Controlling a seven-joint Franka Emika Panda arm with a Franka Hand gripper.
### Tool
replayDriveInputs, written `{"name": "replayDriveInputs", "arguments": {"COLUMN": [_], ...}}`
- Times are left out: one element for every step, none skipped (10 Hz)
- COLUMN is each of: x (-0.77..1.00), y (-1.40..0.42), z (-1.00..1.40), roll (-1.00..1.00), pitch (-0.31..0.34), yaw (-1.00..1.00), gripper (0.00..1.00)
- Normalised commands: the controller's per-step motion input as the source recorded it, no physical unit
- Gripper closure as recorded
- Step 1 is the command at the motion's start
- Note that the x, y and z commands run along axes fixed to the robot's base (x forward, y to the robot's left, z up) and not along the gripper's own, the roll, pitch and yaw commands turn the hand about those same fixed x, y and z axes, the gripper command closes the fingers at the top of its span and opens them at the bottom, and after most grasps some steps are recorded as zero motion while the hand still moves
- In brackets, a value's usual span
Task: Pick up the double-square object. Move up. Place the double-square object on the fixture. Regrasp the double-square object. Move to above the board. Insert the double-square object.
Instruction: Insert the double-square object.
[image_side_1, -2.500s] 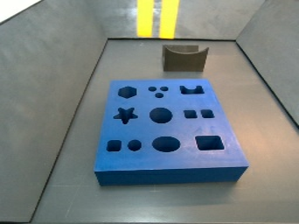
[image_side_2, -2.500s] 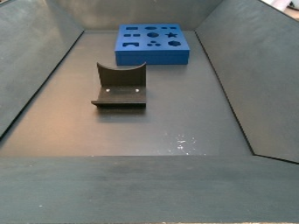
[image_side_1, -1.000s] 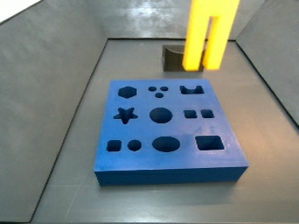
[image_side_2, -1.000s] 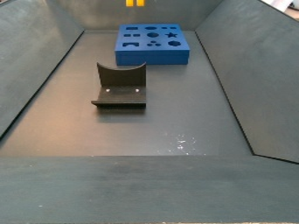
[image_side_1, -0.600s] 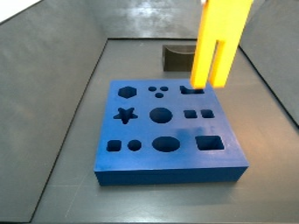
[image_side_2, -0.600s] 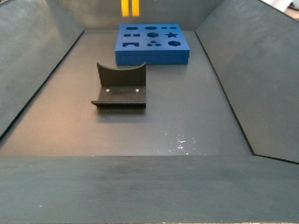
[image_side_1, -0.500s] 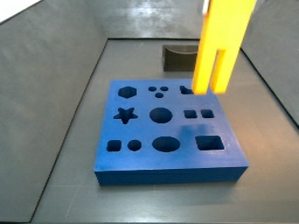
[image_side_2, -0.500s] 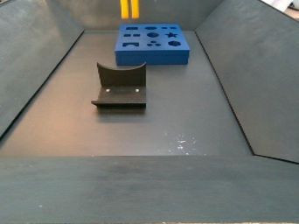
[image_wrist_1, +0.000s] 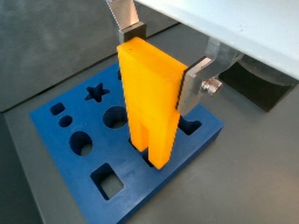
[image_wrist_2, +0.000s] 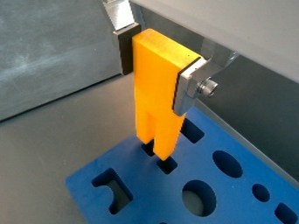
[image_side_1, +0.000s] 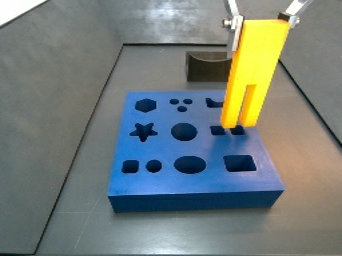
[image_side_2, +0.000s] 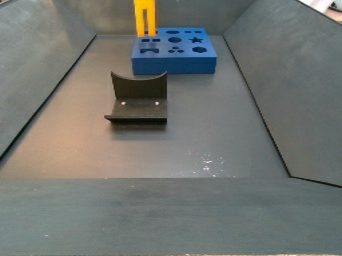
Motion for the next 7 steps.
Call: {"name": "replayDriveInputs", "arguments": {"x": [-0.35, -0.03, 0.0, 0.0, 0.0, 0.0, 0.0], "y": [0.0, 0.0, 0.0, 0.0, 0.0, 0.0, 0.0], "z": [-0.09, 0.0, -0.02, -0.12, -0.25, -0.34, -0.36], "roll": [0.0, 0.0, 0.0, 0.0, 0.0, 0.0, 0.0], "pitch": [0.0, 0.0, 0.0, 0.0, -0.014, -0.019, -0.011], "yaw": [0.0, 0.0, 0.0, 0.0, 0.0, 0.0, 0.0], "gripper": [1.0, 1.0, 1.0, 1.0, 1.0, 1.0, 1.0]}}
